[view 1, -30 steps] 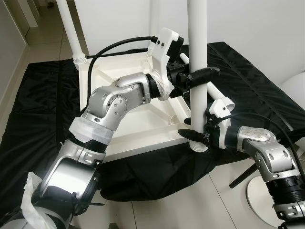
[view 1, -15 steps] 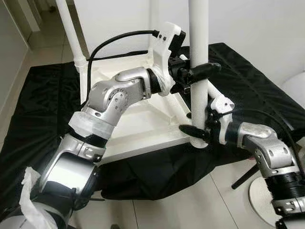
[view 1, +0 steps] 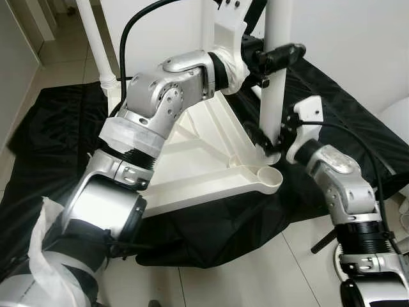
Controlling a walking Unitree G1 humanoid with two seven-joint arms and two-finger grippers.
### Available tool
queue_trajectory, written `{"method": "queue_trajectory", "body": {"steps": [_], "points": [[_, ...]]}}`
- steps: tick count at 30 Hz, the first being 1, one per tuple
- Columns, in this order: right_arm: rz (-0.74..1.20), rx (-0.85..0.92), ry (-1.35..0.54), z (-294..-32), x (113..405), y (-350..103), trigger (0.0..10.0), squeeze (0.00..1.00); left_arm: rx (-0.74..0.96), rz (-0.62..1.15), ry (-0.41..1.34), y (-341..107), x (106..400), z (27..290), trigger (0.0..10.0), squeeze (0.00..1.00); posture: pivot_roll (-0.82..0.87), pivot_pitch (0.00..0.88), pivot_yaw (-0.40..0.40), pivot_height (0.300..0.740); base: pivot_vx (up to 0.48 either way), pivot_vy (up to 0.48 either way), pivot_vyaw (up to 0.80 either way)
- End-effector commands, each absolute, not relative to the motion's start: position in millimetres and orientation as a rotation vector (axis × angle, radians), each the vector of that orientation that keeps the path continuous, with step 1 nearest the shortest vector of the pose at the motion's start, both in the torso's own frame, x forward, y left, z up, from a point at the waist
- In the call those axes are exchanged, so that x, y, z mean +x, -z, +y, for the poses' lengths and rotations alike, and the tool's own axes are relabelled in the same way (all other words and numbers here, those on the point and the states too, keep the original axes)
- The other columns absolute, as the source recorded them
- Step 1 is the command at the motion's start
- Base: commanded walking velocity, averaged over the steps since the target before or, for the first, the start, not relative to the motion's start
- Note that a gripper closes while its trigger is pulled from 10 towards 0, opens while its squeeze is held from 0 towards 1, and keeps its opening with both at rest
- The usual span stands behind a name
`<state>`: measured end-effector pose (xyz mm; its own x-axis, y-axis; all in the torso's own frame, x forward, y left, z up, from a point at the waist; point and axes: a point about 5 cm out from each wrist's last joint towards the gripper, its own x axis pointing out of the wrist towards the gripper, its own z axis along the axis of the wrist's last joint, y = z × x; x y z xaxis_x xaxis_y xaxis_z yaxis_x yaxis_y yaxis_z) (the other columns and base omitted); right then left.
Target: Building children table
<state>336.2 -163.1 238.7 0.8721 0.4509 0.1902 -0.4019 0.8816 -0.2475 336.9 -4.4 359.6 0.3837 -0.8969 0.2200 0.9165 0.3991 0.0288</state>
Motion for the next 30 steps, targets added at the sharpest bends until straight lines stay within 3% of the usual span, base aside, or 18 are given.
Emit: {"method": "queue_trajectory", "body": {"steps": [1, 11, 18, 30], "points": [[-0.317, -0.232, -0.338, -159, 338, -249, 10.0, 0.0, -0.091, -0.195, 1.106, -357, 341, -7, 10.0, 0.0, -0.06, 0.044, 0.041, 0.74, 0.0, 0.0, 0.0], [-0.316, -0.318, -0.147, -131, 338, -234, 10.0, 0.0, -0.122, -0.224, 0.924, -357, 348, -15, 10.0, 0.0, -0.06, 0.053, 0.034, 0.74, 0.0, 0.0, 0.0], [-0.321, -0.169, 0.061, -133, 337, -225, 10.0, 0.0, -0.096, -0.217, 0.849, -351, 348, -21, 10.0, 0.0, -0.06, 0.048, 0.03, 0.74, 0.0, 0.0, 0.0], [-0.303, -0.133, 0.163, -139, 344, -216, 10.0, 0.0, -0.108, -0.241, 0.833, -357, 344, -27, 10.0, 0.0, -0.05, 0.032, 0.017, 0.74, 0.0, 0.0, 0.0]]}}
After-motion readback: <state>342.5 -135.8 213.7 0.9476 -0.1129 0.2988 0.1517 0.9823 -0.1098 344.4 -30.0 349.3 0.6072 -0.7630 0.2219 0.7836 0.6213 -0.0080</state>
